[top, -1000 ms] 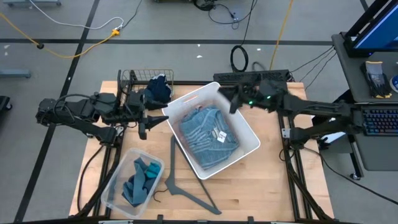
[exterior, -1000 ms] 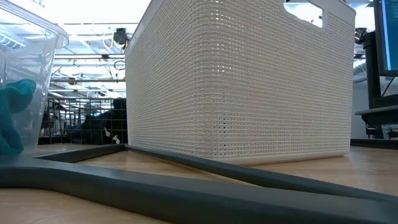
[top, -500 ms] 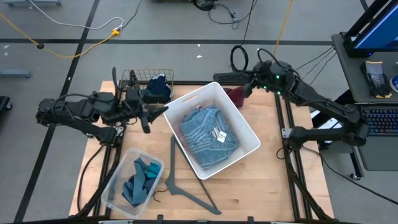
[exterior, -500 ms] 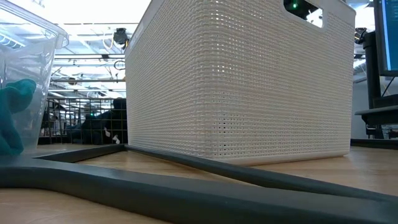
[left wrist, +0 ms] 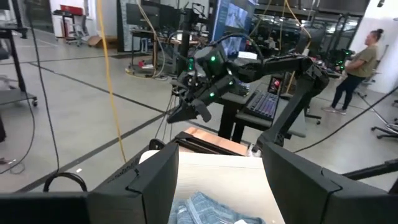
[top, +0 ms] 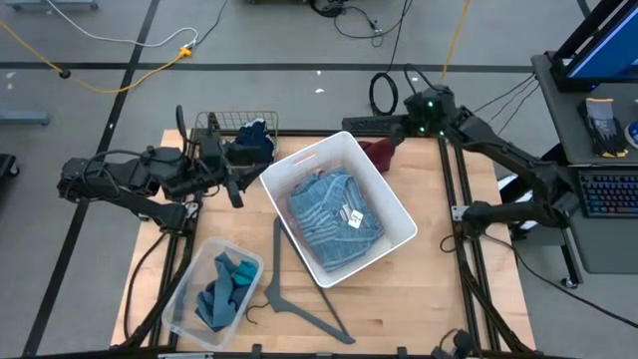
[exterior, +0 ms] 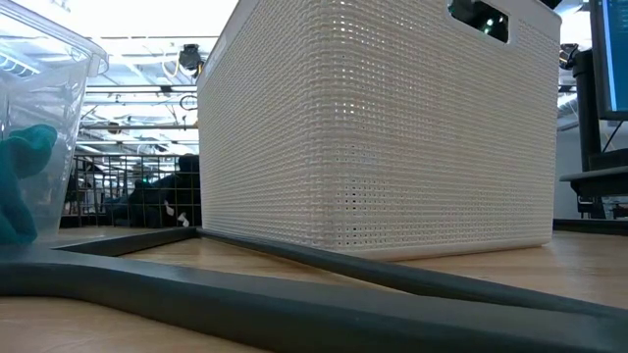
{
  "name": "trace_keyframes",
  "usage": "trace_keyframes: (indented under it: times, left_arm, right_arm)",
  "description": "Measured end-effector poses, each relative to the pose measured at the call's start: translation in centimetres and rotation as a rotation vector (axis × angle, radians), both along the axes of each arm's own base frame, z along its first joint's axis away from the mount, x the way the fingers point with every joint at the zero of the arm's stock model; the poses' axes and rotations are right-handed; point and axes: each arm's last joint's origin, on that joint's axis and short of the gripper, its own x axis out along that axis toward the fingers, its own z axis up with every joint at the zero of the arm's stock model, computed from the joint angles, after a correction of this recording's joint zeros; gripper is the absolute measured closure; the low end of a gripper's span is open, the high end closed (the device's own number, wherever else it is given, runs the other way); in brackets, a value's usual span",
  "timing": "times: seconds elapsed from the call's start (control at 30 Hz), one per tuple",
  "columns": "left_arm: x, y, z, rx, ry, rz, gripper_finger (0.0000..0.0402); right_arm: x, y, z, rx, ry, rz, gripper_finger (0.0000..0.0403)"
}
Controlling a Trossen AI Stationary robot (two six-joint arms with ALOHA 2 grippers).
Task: Pick & Place Cloths
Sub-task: Put the red boxers into the wire basket
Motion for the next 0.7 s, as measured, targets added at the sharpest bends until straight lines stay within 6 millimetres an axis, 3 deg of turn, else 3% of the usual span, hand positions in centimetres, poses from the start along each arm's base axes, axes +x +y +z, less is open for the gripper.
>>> trace_keyframes:
  times: [0.3,0.7]
  left_arm:
    - [0.0,0.1,0.0,-0.022,-0.01,0.034,0.0165]
    - [-0.1,0.2,0.0,-0.028,-0.015,0.096,0.0165]
  right_arm:
    - [0.1,-2.9,-3.5,0.239,-0.011,-0.001,0.0295]
    - [0.7,-4.3,-7.9,0.461,0.094,-0.07,0.0182]
